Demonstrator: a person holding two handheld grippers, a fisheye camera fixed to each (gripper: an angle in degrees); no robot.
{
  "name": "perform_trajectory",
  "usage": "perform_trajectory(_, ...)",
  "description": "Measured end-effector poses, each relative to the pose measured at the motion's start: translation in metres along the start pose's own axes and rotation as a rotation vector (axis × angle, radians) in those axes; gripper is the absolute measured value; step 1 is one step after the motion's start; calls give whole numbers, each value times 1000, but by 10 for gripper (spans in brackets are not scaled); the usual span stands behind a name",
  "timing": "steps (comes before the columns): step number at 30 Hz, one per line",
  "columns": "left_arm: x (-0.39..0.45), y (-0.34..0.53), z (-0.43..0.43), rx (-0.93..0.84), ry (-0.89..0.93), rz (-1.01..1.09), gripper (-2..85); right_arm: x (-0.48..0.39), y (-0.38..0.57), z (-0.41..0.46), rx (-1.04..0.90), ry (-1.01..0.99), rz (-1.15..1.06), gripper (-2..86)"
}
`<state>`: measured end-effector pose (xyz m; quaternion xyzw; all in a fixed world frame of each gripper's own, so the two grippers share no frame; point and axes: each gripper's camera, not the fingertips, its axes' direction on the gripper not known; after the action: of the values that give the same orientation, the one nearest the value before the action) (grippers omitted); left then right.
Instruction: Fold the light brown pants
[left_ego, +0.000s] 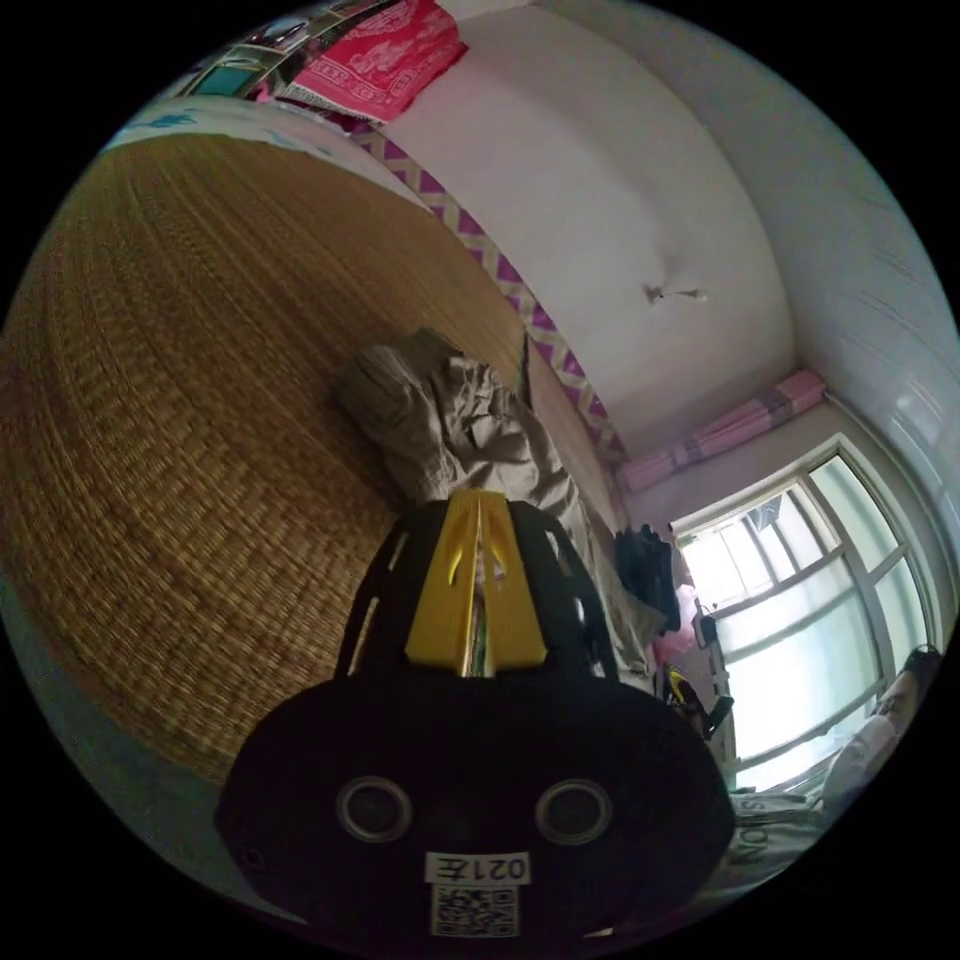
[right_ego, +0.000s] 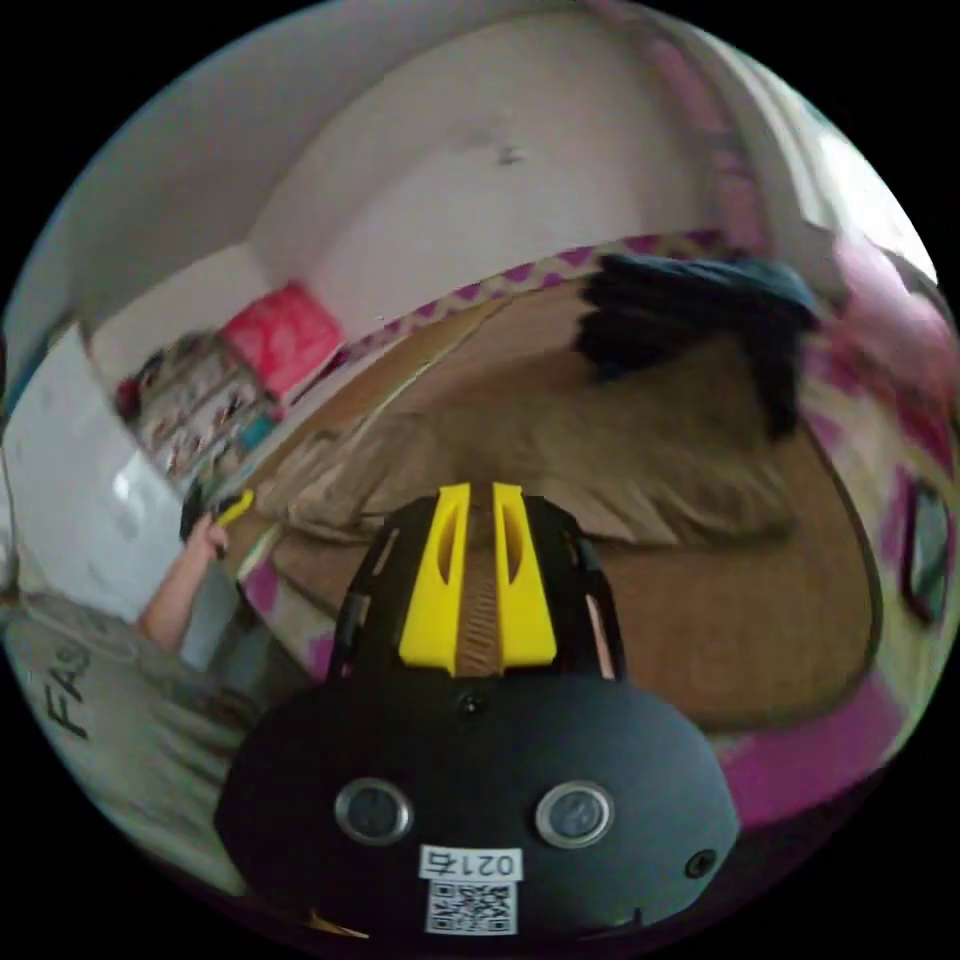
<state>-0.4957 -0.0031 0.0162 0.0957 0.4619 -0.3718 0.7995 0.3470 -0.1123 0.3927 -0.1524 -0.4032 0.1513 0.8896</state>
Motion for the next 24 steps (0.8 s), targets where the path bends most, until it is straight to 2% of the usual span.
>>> perform_trajectory(2,19,13,8,-10,15,59,-9,74,17,-44,75,18,282,73)
perform_trajectory(5,40,28,17,-18,43,96,-9,139,34,-69,111,-6,510,98)
perform_trajectory(8,60,41,26,-49,80,122,-9,175,35,-67,133,-89,632,113)
perform_trajectory(16,95,75,20,-81,101,199,-9,211,-9,-39,145,-119,763,96)
perform_trajectory(24,110,98,3,-82,48,297,-9,223,-8,-15,181,-144,849,53)
